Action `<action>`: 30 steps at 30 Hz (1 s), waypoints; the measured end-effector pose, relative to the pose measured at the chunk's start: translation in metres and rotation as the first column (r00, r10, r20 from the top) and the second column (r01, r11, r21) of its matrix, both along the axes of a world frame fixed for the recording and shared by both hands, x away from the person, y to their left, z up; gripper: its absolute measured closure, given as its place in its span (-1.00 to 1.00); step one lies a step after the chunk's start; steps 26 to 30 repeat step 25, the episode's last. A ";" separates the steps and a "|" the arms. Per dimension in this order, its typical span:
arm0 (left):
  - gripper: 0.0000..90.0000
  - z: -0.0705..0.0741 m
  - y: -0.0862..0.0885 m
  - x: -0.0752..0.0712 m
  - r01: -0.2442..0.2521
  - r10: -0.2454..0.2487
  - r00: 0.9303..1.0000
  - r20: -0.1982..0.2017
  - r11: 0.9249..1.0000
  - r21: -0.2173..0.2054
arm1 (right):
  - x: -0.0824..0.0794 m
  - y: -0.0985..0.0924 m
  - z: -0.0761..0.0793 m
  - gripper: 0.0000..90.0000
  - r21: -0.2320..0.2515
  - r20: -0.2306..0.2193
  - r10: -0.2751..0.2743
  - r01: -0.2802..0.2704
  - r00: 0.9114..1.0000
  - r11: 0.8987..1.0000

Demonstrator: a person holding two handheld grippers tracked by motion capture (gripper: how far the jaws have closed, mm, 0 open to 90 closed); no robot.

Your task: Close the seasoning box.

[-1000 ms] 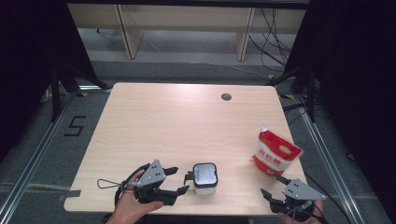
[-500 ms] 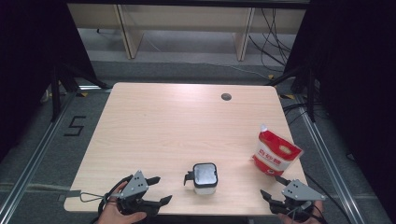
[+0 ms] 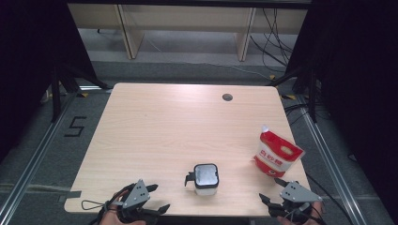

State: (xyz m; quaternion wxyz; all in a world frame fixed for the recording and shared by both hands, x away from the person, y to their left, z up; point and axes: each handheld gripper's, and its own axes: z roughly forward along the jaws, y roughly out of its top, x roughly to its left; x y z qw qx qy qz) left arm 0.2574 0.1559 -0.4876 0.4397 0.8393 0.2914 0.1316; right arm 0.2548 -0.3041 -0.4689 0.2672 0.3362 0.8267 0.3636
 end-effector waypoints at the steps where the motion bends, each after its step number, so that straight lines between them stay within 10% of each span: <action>1: -0.46 0.000 -0.001 -0.001 -0.003 0.003 1.000 -0.008 1.000 -0.011 | -0.001 0.001 0.000 -0.42 0.012 -0.017 -0.010 0.011 1.000 1.000; 30: -0.47 -0.001 0.001 0.002 0.011 -0.011 1.000 0.012 1.000 0.013 | 0.001 0.003 -0.004 -0.48 -0.019 -0.021 0.009 -0.010 1.000 1.000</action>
